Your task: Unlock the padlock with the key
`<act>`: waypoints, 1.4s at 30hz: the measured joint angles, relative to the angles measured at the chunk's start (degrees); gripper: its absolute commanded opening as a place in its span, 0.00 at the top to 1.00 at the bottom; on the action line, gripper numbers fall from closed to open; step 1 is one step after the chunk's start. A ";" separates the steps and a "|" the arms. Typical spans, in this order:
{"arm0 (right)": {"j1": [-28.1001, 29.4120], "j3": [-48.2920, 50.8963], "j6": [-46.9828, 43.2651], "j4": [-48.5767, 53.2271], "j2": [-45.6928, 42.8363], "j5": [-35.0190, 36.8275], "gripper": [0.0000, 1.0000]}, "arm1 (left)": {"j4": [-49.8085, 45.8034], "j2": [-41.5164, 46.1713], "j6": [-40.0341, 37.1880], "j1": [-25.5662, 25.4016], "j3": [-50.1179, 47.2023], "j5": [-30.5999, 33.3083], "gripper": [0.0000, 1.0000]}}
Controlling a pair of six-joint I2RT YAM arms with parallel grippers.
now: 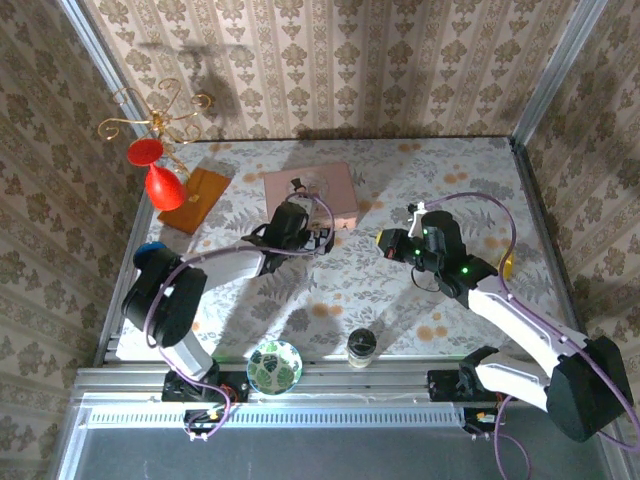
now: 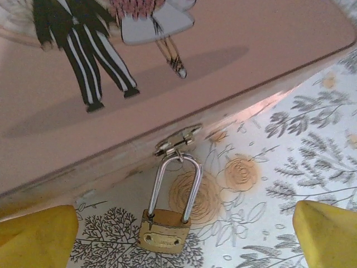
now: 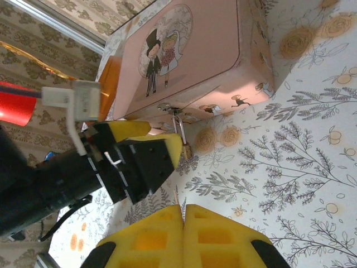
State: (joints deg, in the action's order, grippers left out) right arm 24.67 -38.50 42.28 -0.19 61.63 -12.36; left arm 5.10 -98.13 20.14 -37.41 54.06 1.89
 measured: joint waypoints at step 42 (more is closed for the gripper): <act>0.00 1.86 1.44 -3.58 -0.39 0.22 1.00 | -3.65 -8.92 7.13 -3.78 6.62 13.44 0.52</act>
State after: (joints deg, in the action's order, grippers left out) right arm 24.67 -36.64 43.72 -3.77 61.23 -12.14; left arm 1.45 -107.04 27.27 -41.19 60.69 15.33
